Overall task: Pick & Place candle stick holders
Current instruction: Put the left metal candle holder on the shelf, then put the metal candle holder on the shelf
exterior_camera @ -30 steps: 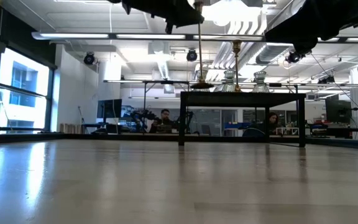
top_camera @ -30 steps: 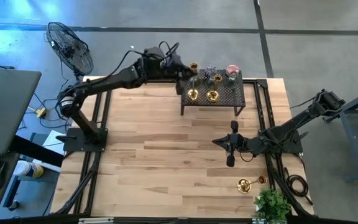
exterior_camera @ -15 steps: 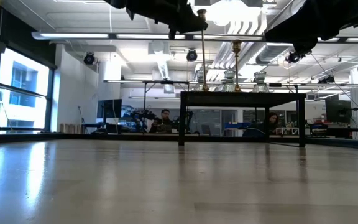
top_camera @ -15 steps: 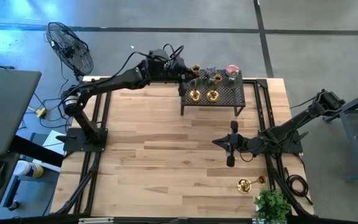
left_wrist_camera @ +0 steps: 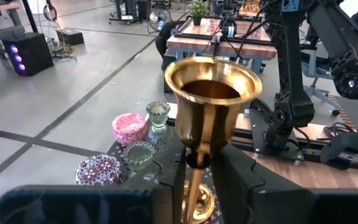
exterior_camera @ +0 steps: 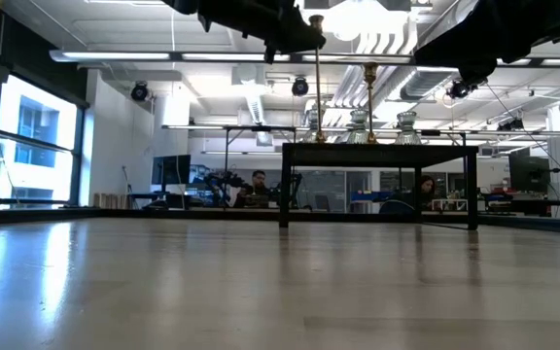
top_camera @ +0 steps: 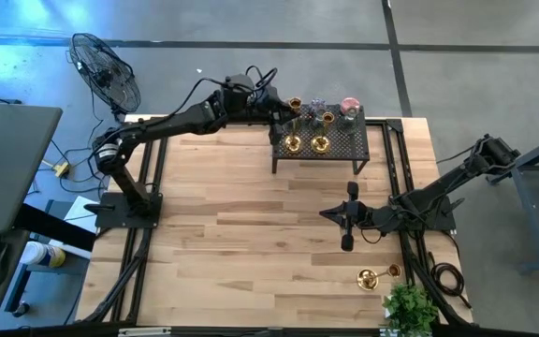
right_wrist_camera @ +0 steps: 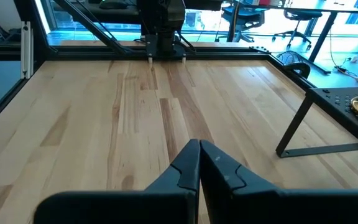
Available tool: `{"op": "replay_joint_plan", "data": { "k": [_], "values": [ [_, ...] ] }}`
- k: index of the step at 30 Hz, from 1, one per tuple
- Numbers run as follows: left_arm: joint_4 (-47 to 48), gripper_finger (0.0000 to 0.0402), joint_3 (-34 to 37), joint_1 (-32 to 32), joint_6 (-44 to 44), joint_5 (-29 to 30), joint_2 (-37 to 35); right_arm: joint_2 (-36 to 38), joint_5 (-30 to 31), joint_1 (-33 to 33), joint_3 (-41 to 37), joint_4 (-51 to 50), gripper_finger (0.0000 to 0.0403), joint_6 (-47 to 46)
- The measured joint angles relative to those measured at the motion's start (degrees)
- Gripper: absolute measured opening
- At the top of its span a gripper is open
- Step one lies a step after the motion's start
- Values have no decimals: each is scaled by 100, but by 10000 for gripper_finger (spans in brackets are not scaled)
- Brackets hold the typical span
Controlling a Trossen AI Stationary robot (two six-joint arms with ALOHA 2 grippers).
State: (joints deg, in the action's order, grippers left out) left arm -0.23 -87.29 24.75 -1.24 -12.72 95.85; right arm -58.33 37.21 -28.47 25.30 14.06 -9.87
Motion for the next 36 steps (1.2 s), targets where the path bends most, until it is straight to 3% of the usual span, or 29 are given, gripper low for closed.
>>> {"op": "replay_joint_plan", "data": {
  "k": [17,22,25,28,31,33,36],
  "values": [
    [338,172,4,0,-109,-20,-303,0,4,0,0,-2,2,-10],
    [1316,176,4,-14,-463,-84,-740,0,-62,0,0,-2,1,-11],
    [2217,152,103,-231,-868,46,-1021,0,-52,-2,1,34,2,-13],
    [2191,102,906,-629,-1046,297,-1364,0,-62,-2,118,-21,1,-20],
    [1332,40,2053,-1078,-1034,304,-1662,30,-266,-2,557,-684,1,-215],
    [327,11,2836,-1387,-938,302,-1832,33,-316,-5,1055,-1585,1,-548],
    [-1132,17,3940,-1748,-659,307,-1974,-77,-317,-51,1966,-3413,0,-1426]
  ]
}}
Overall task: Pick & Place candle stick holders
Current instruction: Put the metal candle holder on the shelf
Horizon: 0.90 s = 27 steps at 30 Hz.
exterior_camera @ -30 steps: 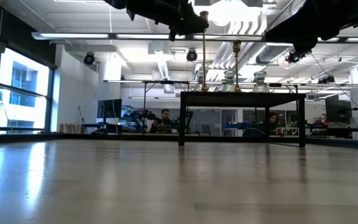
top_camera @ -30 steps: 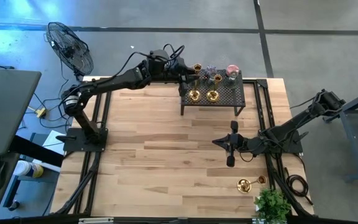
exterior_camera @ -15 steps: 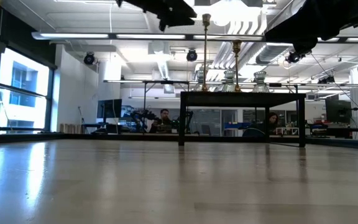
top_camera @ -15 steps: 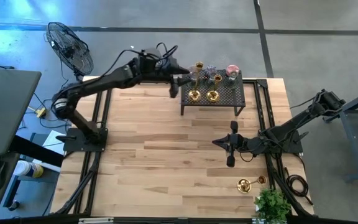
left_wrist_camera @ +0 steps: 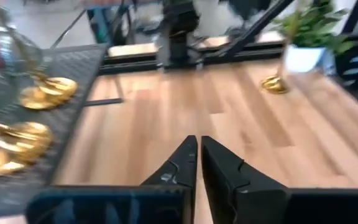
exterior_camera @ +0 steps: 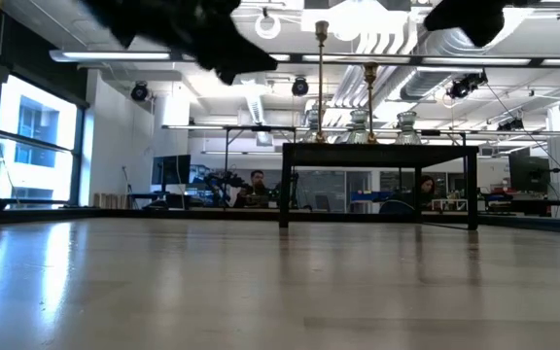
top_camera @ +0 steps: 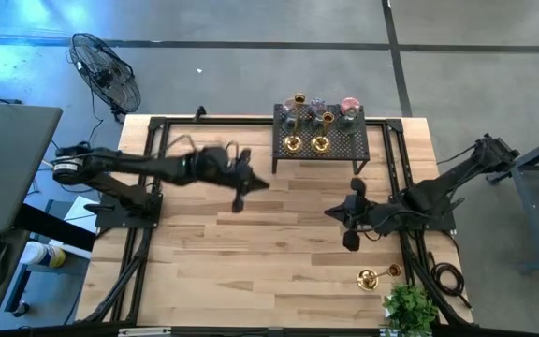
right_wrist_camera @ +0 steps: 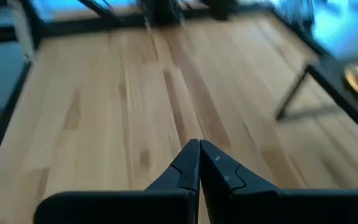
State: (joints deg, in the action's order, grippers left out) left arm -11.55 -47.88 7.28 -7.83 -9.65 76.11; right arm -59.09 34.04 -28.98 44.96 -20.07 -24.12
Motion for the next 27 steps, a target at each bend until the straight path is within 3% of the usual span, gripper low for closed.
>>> {"op": "replay_joint_plan", "data": {
  "k": [5,10,17,23,27],
  "values": [
    [-1827,27,1243,-405,412,20,-19,-534,-312,-226,1756,-2867,0,-1684],
    [-2139,28,1751,-571,531,264,-19,-1583,-997,-491,3496,-4533,0,-2723],
    [-2153,28,1882,-626,529,325,-19,-3229,-2132,-1255,5133,-5474,0,-4081],
    [-2140,28,1882,-626,511,267,-19,-3993,-2808,-2183,5645,-5463,0,-6152],
    [-2142,28,1882,-620,462,136,-19,-4151,-2782,-2792,5688,-5558,0,-7783]
  ]
}}
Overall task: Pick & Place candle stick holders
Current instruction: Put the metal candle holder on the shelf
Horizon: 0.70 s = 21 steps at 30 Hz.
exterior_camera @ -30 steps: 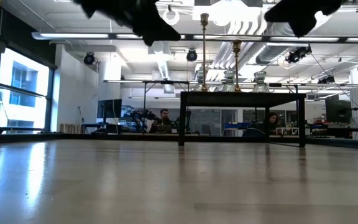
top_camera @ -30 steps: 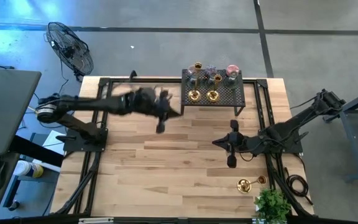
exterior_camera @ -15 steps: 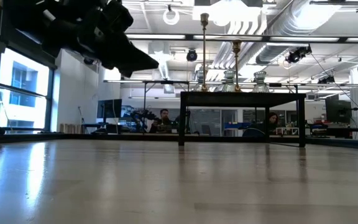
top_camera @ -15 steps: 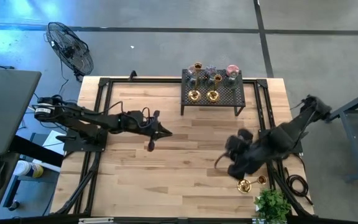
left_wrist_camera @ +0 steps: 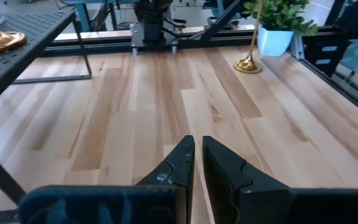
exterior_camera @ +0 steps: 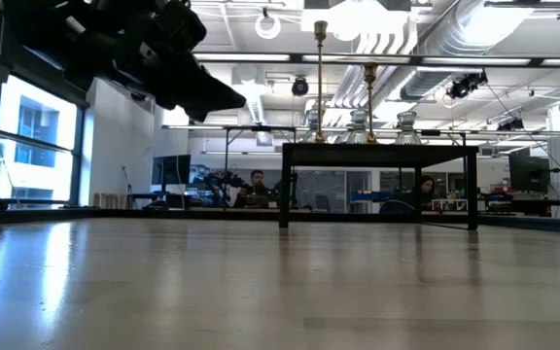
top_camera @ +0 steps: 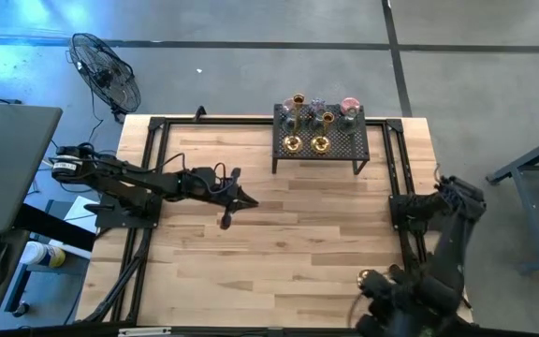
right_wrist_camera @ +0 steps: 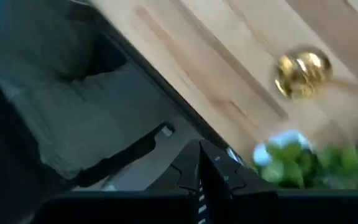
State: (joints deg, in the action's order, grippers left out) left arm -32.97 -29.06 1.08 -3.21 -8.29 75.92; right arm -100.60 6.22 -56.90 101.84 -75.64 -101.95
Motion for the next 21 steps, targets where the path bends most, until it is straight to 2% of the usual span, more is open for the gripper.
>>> {"op": "replay_joint_plan", "data": {
  "k": [5,9,15,21],
  "values": [
    [2,28,0,-2,-89,-29,0,3,112,-489,-26,-767,2,-1639],
    [4,28,2,-2,-104,-29,0,3,-286,-626,-35,-1199,28,-2303],
    [4,28,2,-2,-102,-168,0,10,-689,-622,-35,-1433,118,-2513],
    [7,28,2,-2,-102,-180,0,169,-337,-612,-39,-1436,224,-2505]
  ]
}}
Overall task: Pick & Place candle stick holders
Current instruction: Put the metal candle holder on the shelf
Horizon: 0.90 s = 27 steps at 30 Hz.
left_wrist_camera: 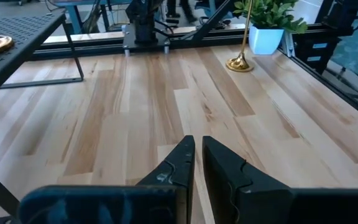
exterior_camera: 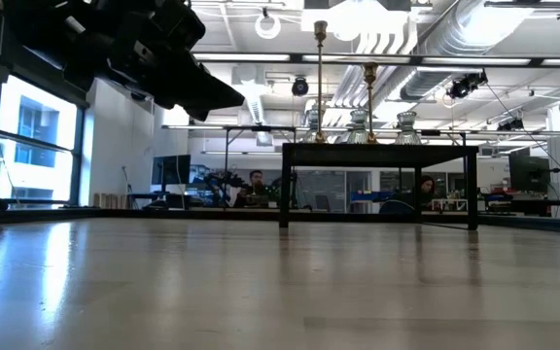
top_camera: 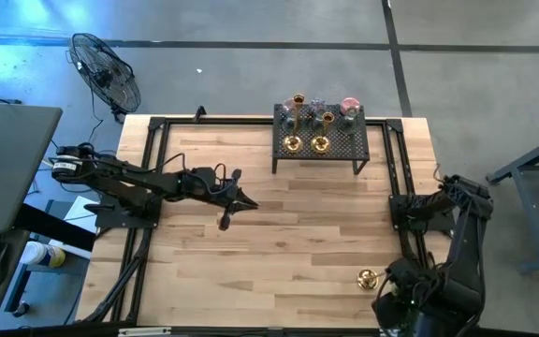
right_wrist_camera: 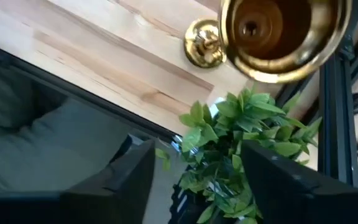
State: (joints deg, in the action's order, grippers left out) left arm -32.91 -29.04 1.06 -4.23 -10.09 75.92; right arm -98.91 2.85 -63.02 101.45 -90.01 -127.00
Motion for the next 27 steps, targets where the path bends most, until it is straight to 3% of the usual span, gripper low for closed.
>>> {"op": "replay_joint_plan", "data": {
  "k": [5,10,18,27],
  "values": [
    [0,28,0,0,0,0,0,160,348,5,-148,3,273,-4],
    [2,28,0,0,2,0,2,535,295,91,-755,-2,278,1],
    [4,28,0,0,0,2,2,1226,750,273,-1379,-6,262,382],
    [106,28,0,0,4,4,4,1291,782,417,-1423,335,212,897]
  ]
}}
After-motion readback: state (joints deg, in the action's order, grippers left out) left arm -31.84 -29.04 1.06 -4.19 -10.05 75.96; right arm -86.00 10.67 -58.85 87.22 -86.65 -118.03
